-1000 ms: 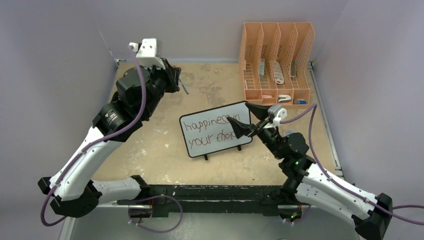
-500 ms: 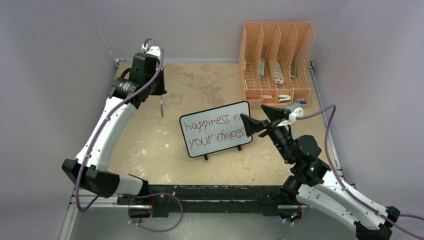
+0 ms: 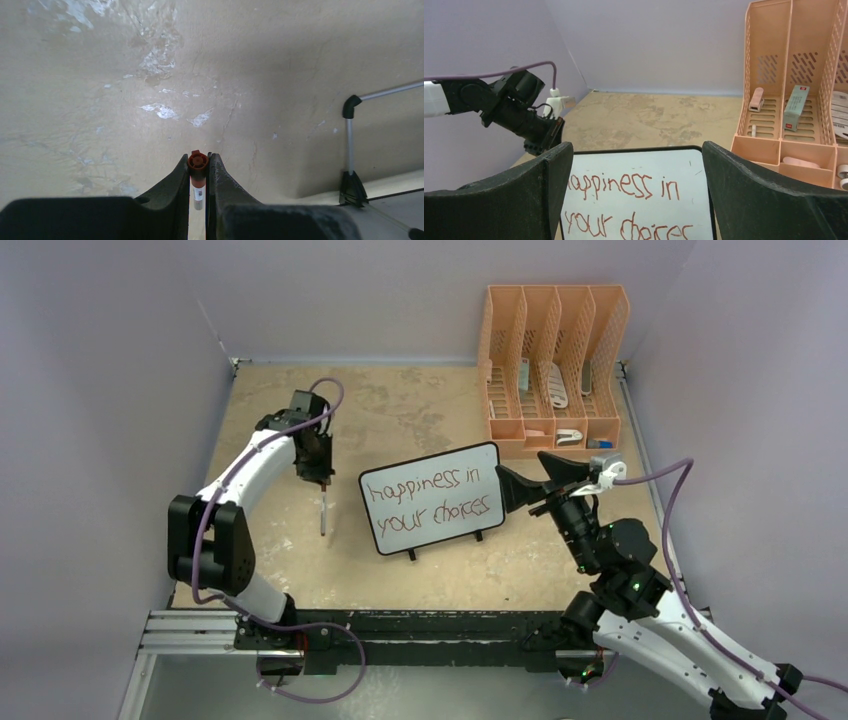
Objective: Write a sentence on the whiteboard
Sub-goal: Place the whiteboard marker at the center of the board.
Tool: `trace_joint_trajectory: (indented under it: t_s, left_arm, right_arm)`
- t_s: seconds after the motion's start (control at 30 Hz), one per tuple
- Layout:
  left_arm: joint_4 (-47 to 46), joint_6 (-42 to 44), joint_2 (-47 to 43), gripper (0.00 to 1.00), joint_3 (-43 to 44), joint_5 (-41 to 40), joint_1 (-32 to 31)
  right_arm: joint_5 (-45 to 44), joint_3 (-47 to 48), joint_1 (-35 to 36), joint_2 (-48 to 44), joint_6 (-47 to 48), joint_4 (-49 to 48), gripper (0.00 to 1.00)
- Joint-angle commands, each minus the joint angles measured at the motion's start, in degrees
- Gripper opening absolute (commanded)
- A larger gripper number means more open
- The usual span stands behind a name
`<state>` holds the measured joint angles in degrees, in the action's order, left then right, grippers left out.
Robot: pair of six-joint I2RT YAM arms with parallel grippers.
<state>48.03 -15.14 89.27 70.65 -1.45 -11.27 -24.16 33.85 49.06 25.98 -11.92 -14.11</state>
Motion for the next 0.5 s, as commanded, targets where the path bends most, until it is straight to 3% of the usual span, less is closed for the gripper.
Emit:
trace_joint_trajectory:
  t_s: [0.0,0.13,0.47]
  left_arm:
    - [-6.3,1.3,1.8,0.00,-3.1,2.3,0.9]
    - [-9.7,1.0,4.0,0.04,-6.7,2.7,0.9]
    - [-12.9,1.4,6.0,0.36,-10.8,0.1,0.9]
  right_arm:
    - [-1.2,1.6,-0.1,0.7,-0.6,-0.7,0.99]
    - [-1.4,1.8,-0.1,1.3,-0.4,-0.7,0.99]
    - [-2.1,1.4,-0.1,2.3,-0.5,-0.1,0.99]
